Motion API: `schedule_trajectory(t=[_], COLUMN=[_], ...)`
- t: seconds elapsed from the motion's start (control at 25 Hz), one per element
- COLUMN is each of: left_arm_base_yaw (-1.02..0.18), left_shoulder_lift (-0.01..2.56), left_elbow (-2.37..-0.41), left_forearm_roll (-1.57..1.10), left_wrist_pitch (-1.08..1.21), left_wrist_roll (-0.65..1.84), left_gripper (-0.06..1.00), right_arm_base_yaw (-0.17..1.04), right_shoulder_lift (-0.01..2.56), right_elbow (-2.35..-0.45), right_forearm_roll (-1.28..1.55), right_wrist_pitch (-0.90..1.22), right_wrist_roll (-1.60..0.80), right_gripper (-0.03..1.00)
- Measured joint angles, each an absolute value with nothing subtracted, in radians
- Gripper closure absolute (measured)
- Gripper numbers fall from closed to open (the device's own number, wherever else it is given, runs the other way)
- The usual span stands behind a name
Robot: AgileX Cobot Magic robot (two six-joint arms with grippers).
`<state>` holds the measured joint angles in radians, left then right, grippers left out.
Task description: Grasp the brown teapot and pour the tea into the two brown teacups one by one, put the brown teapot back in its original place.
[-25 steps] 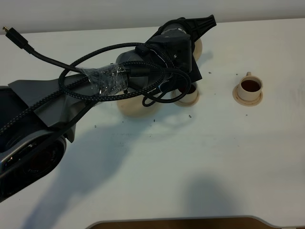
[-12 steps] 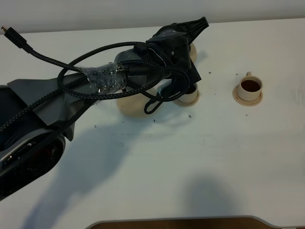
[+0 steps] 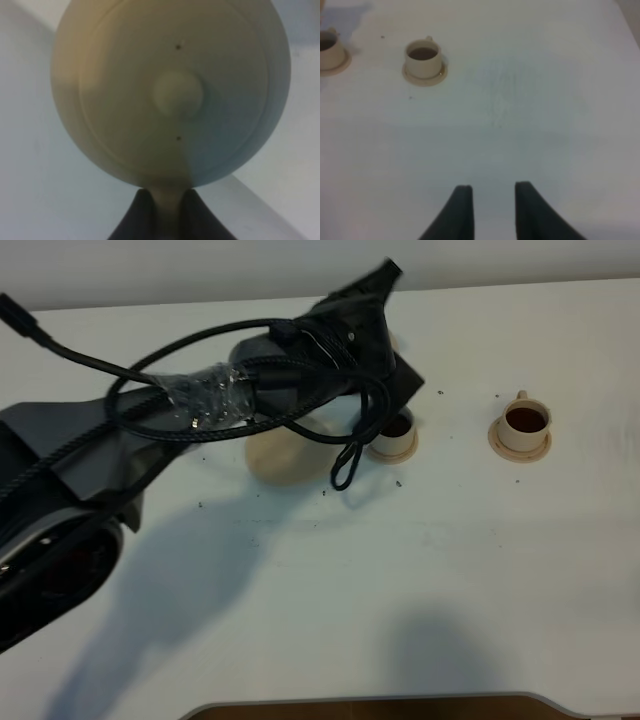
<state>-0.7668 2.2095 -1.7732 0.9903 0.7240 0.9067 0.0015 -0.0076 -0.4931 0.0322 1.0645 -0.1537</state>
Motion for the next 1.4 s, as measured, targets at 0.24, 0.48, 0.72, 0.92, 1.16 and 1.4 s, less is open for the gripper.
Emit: schedule_trajectory(t=[0.24, 0.48, 0.72, 0.92, 1.16, 1.4], left_arm_base_yaw=[-0.767, -0.767, -0.767, -0.767, -0.767, -0.767], left_shoulder_lift=[2.148, 2.116, 2.116, 2.116, 2.116, 2.111], left_elbow=[-1.773, -1.773, -1.773, -1.773, -1.773, -1.684], left_forearm_roll=[0.810, 0.594, 0.447, 0.334, 0.220, 0.183], left_wrist_pitch=[0.825, 0.960, 1.066, 1.112, 1.127, 1.039], left_wrist_roll=[0.688, 0.491, 0.306, 0.218, 0.172, 0.169], left_gripper=[0.84, 0.84, 0.84, 0.84, 0.84, 0.84], right_arm_base_yaw=[0.001, 0.001, 0.001, 0.001, 0.001, 0.001], right_shoulder_lift=[-0.008, -0.008, -0.008, -0.008, -0.008, -0.008], right_elbow=[-0.493, -0.493, -0.493, -0.493, -0.493, -0.493], right_forearm_roll=[0.032, 0.032, 0.032, 0.032, 0.032, 0.032], right_wrist_pitch=[1.065, 1.065, 1.065, 1.065, 1.065, 1.065], right_wrist_roll=[-0.154, -0.154, -0.154, -0.154, -0.154, -0.154], right_gripper=[0.74, 0.74, 0.74, 0.74, 0.74, 0.74])
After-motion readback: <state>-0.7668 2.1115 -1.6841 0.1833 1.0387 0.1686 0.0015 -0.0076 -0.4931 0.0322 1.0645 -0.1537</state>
